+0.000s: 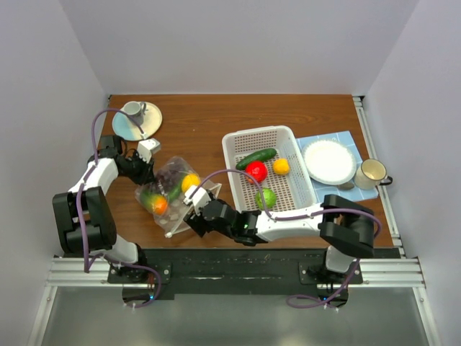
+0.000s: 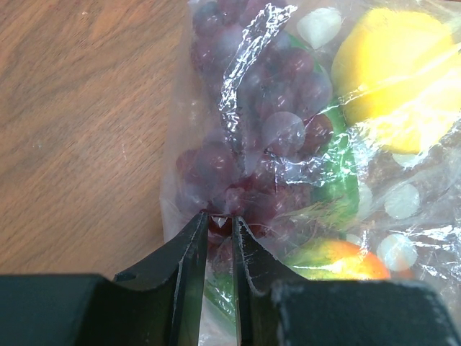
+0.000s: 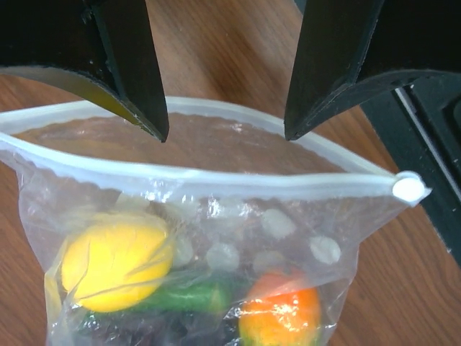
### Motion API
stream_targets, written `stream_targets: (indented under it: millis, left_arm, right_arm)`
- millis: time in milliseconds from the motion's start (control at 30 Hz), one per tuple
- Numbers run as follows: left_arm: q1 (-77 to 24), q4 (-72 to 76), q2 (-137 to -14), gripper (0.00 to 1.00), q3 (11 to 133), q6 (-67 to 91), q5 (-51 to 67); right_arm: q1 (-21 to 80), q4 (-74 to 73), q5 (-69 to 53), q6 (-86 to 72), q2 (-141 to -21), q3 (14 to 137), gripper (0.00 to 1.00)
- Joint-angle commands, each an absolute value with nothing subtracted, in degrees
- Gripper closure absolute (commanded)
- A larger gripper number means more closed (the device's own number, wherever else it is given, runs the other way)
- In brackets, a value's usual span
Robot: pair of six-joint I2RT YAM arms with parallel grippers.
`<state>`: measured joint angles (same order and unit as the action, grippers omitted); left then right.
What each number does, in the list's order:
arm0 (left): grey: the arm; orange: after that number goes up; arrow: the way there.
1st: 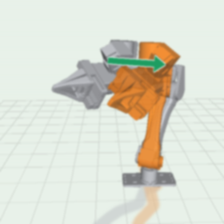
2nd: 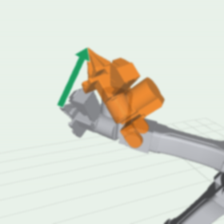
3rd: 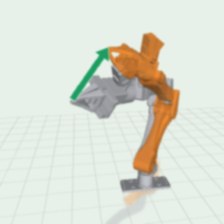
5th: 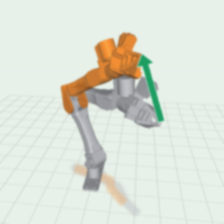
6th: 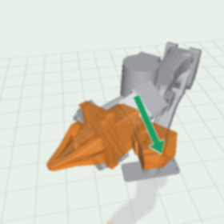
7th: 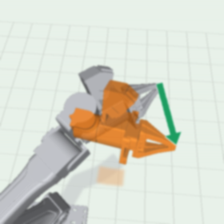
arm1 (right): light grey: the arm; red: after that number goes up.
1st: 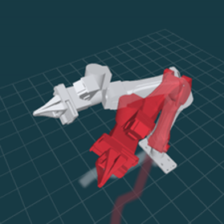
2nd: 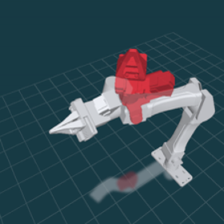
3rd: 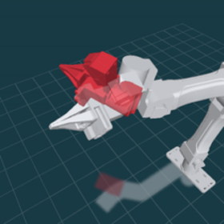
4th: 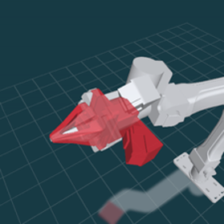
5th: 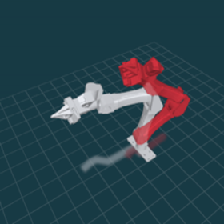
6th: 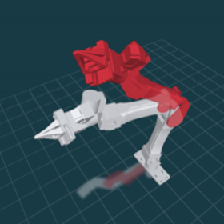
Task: Open the zip-top bag and remove the fake food
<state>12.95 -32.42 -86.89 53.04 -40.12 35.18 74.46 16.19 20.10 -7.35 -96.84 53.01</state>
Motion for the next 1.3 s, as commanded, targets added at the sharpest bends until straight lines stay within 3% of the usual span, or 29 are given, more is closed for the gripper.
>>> stream_targets:
  millis: [0, 33, 133, 267, 867, 1000, 1267]
  left_arm:
    - [12.8, -33.8, -86.8, 0.76, 54.1, -40.7, 35.4]
    - [12.8, -33.7, -86.9, 0.76, 54.1, -40.5, 35.6]
    - [12.8, -34.3, -86.8, 0.76, 54.5, -40.3, 36.1]
    - [12.7, -35.2, -86.0, 0.76, 54.5, -41.8, 35.5]
    - [12.8, -36.6, -85.6, 0.76, 53.1, -45.5, 33.7]
    - [12.7, -36.6, -85.5, 0.77, 52.9, -45.9, 33.4]
    - [12.7, -36.7, -85.2, 0.77, 52.6, -46.3, 33.3]
  right_arm:
    - [74.3, 21.4, 26.6, -6.2, -102.5, 56.7, 0.3]
    - [74.2, 21.4, 28.5, -5.8, -104.5, 60.1, 0.22]
    - [74.1, 20.7, 33.6, -3.7, -112.0, 66.9, 0.19]
    - [73.7, 23.1, 39.5, -1.8, -117.5, 71.2, 0.01]
    - [66.0, 18.9, 34.5, -5.9, -122.4, 81.7, 0.01]
    - [65.7, 17.0, 32.6, -7.6, -123.5, 82.7, 0.11]
    - [65.0, 15.1, 30.6, -9.8, -124.6, 81.1, 0.2]
